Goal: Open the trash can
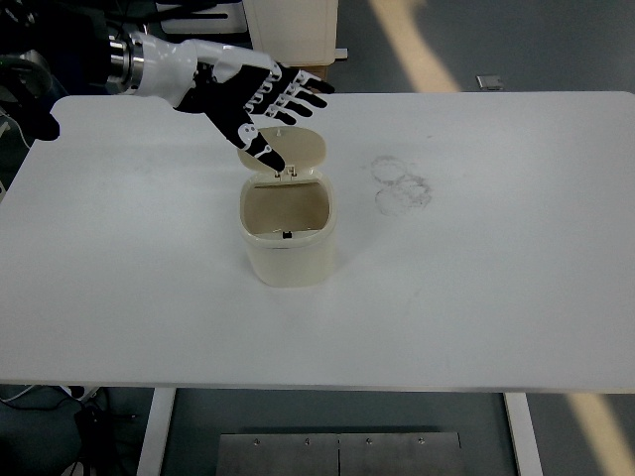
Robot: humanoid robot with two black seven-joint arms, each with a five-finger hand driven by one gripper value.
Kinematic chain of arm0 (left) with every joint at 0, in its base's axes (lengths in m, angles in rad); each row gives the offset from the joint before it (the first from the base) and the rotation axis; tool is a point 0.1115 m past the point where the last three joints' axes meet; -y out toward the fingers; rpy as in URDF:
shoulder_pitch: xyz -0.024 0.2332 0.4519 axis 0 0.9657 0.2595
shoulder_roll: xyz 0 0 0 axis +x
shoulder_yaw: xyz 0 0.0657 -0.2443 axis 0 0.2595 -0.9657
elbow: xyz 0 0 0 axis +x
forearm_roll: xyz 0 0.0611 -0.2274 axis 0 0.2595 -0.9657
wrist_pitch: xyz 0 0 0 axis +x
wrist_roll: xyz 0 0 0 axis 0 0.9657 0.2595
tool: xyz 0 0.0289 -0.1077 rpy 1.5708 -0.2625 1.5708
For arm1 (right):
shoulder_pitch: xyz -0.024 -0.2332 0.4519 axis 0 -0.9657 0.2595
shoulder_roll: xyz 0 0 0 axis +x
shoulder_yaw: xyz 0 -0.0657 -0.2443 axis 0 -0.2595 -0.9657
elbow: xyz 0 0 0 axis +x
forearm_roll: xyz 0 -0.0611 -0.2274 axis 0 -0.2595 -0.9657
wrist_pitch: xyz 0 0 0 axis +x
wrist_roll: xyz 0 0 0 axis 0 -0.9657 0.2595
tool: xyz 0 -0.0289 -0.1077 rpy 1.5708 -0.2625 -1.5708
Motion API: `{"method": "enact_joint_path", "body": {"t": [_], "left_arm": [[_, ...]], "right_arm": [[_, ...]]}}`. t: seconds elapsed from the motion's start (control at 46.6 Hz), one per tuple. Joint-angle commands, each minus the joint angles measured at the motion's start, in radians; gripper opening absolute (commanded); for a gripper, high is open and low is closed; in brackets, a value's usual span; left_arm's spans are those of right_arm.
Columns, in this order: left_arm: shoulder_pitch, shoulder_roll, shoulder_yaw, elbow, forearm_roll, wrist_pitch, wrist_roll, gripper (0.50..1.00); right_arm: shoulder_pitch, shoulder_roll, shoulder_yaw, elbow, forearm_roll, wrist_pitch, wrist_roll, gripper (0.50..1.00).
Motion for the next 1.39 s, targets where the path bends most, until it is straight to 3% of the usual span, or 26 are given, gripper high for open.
{"method": "enact_joint_path", "body": {"t": [0.0, 0.193, 0.472, 0.772, 0.987, 1.244, 1.373], "left_arm": [[0.046, -0.006, -0.077, 0.075, -0.055, 0.022, -0.002, 1.0], [0.227, -0.011, -0.332, 0.158, -0.136, 0.1, -0.005, 1.0], [0.381, -0.071, -0.55, 0.406, -0.15, 0.1, -0.07, 1.0], [0.531, -0.238, -0.682, 0.575, -0.233, 0.112, -0.084, 1.0], [0.628, -0.259, -0.788, 0.616, -0.274, 0.142, -0.105, 1.0], [0.7, -0.35, -0.826, 0.82, -0.28, 0.112, -0.165, 1.0], [0.721, -0.381, -0.854, 0.831, -0.28, 0.114, -0.173, 1.0]], "right_arm": [[0.0, 0.0, 0.0, 0.0, 0.0, 0.0, 0.0, 0.991], [0.0, 0.0, 0.0, 0.0, 0.0, 0.0, 0.0, 0.991], [0.0, 0.0, 0.0, 0.0, 0.0, 0.0, 0.0, 0.991], [0.0, 0.0, 0.0, 0.0, 0.0, 0.0, 0.0, 0.991], [0.0, 0.0, 0.0, 0.0, 0.0, 0.0, 0.0, 0.991], [0.0, 0.0, 0.002, 0.001, -0.003, 0.0, 0.0, 0.991], [0.0, 0.0, 0.002, 0.004, -0.003, 0.002, 0.0, 0.991]]}}
